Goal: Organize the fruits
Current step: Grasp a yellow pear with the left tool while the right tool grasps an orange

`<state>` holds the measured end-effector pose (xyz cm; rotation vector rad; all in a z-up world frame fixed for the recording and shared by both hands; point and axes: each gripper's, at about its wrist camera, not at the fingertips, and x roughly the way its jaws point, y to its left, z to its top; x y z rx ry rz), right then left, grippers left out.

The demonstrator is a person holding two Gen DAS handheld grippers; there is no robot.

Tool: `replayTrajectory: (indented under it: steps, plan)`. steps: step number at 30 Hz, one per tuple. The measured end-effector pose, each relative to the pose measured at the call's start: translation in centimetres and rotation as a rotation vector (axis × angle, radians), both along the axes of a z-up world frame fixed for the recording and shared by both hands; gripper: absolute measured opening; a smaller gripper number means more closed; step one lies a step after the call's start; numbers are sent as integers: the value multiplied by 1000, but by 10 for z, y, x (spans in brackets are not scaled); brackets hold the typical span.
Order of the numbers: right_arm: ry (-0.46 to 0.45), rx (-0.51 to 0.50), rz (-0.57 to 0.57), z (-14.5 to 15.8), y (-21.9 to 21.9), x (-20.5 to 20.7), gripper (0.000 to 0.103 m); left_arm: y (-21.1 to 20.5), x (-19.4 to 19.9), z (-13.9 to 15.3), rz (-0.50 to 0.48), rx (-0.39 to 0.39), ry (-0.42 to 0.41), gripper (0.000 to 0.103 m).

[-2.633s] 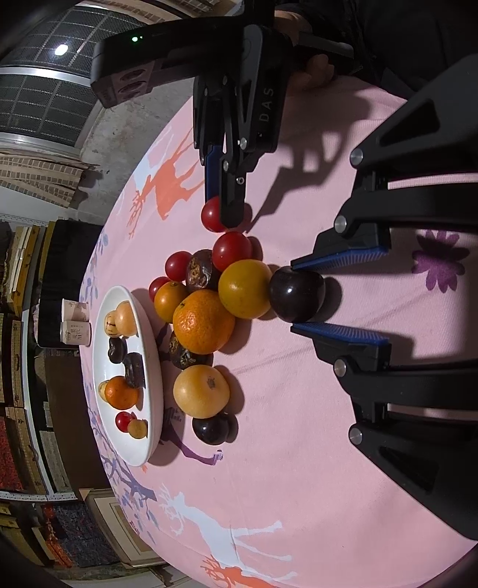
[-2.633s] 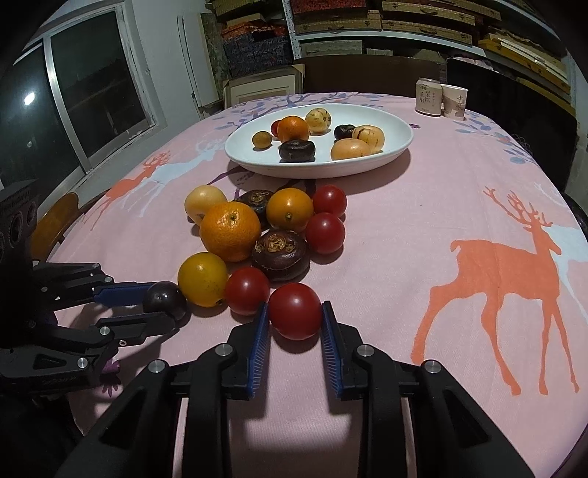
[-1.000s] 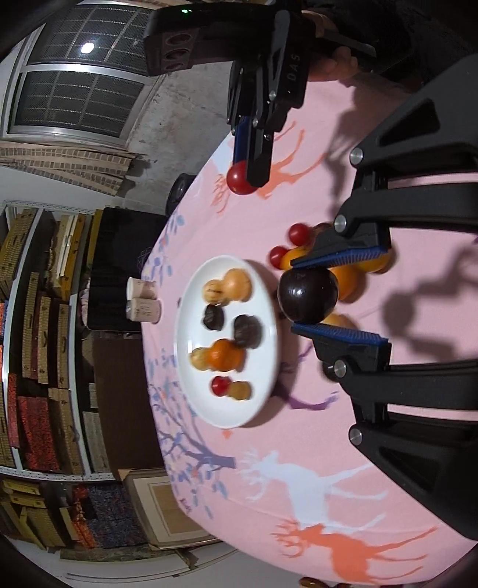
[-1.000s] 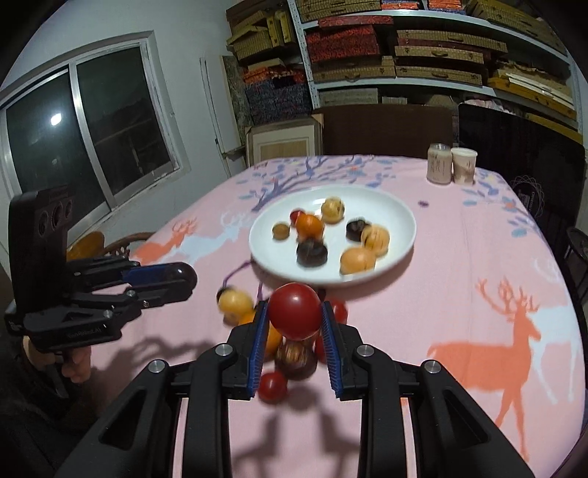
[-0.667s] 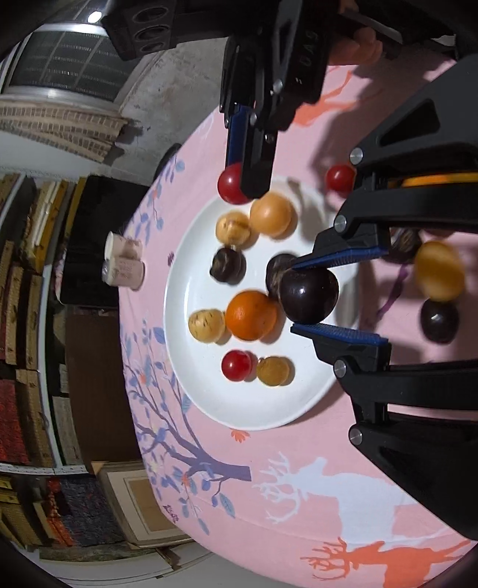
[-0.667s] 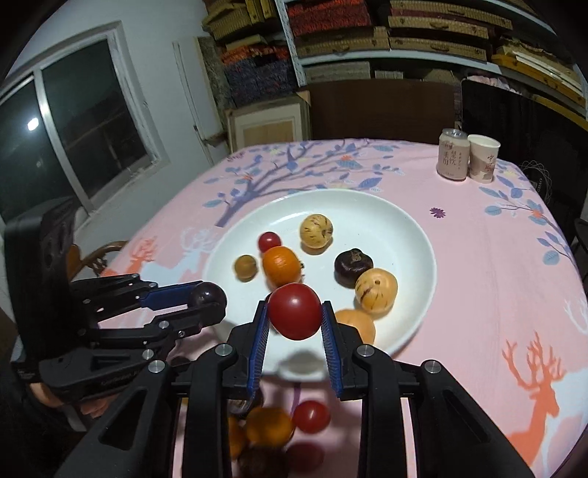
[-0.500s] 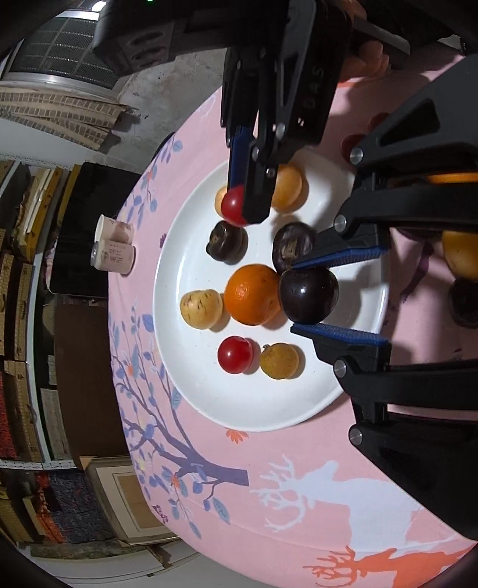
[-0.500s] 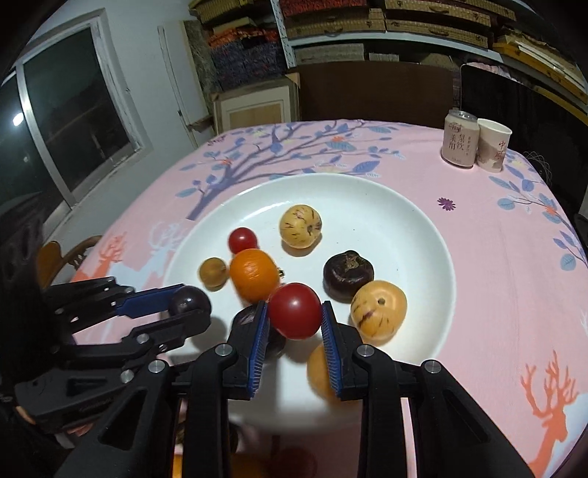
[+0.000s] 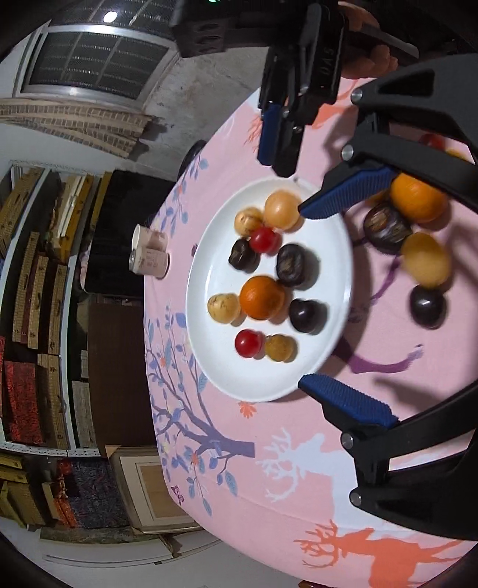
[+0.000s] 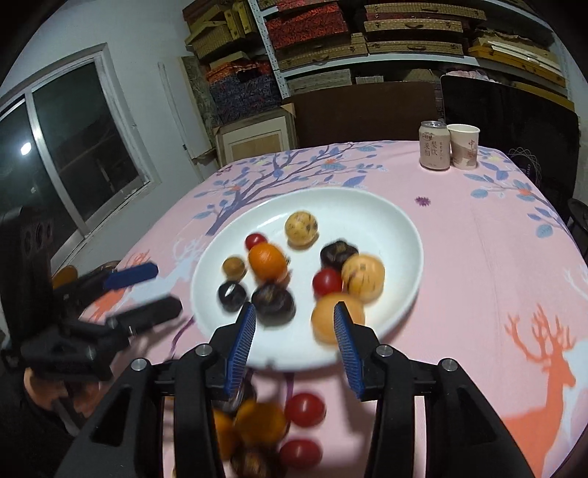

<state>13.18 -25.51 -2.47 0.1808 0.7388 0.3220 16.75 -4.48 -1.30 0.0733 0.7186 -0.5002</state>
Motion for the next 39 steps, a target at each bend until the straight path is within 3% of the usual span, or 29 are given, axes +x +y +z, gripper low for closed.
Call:
replayTrajectory:
  steps: [3,6,8,11,16,21,25,26,32,36,39]
  plan:
    - [7,6,-1,-9,-4,-35,45,2,-33,-4,-36,35,-20,84]
    - [-61,-54,-68,-16,-6,-71,45,-4,-63,-16,-62,97,-38,83]
    - [-89,-64,-91,-22,-9,-86,45,-10,-74,-24,-50,151,-64,68]
    - [-85,-1,-130,-24,-25,-90,45,-12,-69,-40,-27,170,-1,48]
    - [-25,127,-175,-34,-51,-82,45,-11,-60,-48,-16,172,10,47]
    - [-27,103,-135,-34,-41,-80,46,-26,-61,-56,-53,226,-2,47]
    - [-15,113,-131,-35,-42,-79,46,-26,-59,-56,-60,205,0,45]
    - [-13,113,-129,-36,-42,-78,46,-25,-60,-55,-59,201,-4,38]
    - [-8,104,-104,-35,-37,-80,46,-13,-64,-46,-56,116,-12,38]
    - [12,44,-5,-34,-12,-91,46,11,-66,-34,-4,7,-24,38]
    - [-23,-43,107,-30,23,-114,46,23,-72,-28,17,-50,-41,38]
